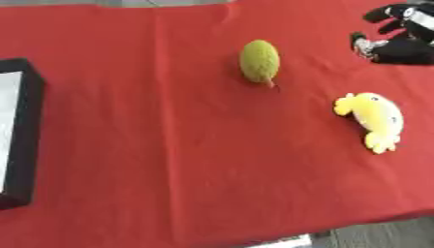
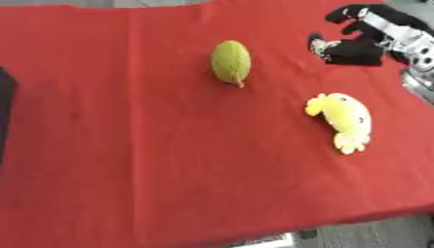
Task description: Pick up the objects with one hand, pass them to the other hand, and then place them into the box on the other side of the table.
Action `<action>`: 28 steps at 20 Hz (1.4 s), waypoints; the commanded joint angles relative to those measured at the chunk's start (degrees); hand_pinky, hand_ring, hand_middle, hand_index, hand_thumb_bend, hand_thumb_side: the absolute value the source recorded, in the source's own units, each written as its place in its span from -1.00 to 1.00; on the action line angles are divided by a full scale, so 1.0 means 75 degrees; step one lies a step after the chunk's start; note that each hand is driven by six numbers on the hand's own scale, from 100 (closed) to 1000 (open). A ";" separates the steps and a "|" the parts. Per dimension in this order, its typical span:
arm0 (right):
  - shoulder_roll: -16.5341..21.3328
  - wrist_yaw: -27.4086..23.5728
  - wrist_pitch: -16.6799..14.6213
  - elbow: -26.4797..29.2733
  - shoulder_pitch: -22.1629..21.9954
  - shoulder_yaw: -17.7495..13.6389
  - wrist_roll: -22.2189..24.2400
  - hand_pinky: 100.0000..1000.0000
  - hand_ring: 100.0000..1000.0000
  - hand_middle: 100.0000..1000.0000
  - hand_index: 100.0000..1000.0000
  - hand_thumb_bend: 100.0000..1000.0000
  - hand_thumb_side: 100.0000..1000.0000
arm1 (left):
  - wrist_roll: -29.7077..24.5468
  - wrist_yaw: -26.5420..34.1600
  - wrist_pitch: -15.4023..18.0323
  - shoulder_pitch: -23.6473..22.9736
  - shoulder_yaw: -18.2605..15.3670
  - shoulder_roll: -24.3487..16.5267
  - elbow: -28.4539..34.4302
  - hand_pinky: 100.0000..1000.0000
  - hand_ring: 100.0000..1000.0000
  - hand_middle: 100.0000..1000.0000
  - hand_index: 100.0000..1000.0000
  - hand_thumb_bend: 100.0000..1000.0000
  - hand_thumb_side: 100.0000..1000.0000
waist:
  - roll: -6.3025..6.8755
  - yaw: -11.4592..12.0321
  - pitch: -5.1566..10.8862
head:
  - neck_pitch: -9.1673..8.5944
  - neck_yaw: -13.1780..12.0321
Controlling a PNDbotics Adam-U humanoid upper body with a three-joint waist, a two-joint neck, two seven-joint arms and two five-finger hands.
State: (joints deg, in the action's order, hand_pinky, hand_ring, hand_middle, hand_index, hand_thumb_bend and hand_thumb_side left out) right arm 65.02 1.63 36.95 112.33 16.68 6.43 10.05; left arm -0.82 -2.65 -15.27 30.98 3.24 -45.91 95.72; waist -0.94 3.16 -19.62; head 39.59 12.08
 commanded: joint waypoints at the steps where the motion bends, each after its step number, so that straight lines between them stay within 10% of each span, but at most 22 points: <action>1: 0.0315 0.0234 -0.0029 -0.0021 -0.0185 -0.0286 0.0242 0.72 0.80 0.82 0.80 -0.80 0.04 | 0.0114 0.0011 -0.0027 0.0132 -0.0190 -0.0113 0.0154 0.78 0.41 0.34 0.50 0.67 -0.08 | 0.0006 -0.0031 0.0139 | -0.0104 0.0080; 28: -0.0058 0.1405 -0.0308 -0.1305 -0.1203 -0.0456 0.1168 0.76 0.82 0.79 0.81 -0.29 -0.14 | 0.0311 0.0067 -0.0175 -0.0022 -0.0299 -0.0060 0.0212 0.77 0.38 0.28 0.47 0.64 -0.10 | 0.0160 -0.0122 0.0033 | -0.0206 -0.0230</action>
State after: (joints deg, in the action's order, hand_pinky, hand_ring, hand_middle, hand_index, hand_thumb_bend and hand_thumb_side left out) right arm 63.21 11.62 34.75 102.86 7.50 3.63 18.65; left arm 1.18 -2.50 -16.61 30.35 2.10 -44.96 96.19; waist 0.28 2.28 -20.27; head 38.92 10.60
